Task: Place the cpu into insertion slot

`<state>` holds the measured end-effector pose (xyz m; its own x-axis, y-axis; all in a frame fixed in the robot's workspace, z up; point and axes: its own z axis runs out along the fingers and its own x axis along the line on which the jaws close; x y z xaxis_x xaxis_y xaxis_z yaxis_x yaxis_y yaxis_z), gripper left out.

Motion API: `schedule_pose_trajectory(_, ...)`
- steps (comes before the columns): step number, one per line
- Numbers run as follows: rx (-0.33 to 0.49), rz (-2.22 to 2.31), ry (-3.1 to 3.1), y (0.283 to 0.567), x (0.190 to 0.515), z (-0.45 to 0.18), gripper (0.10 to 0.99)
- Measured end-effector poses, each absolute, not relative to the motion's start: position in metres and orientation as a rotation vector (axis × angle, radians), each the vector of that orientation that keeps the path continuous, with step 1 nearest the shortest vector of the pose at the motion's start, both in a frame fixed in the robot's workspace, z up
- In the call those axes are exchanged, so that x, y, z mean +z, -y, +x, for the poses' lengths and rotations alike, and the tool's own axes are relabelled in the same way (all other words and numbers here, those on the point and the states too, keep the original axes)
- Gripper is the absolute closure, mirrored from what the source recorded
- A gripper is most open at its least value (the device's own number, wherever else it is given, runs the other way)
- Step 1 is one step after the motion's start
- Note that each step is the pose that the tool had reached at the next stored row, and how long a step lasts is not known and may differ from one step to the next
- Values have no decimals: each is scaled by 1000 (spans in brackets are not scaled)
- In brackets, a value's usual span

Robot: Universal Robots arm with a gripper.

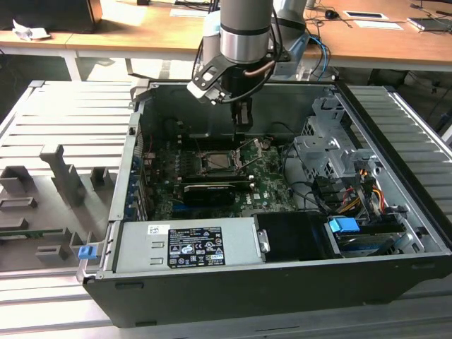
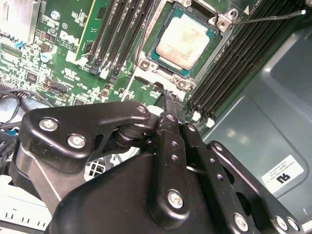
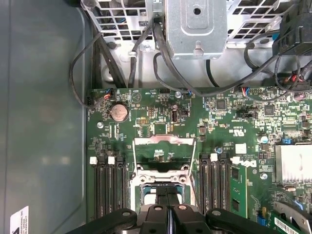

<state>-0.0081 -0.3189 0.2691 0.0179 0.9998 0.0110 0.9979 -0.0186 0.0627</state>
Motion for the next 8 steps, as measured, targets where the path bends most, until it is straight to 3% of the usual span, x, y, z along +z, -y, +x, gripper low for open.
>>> schedule_pose_trajectory(8,81,2214,-2174,319,270,-4,980)
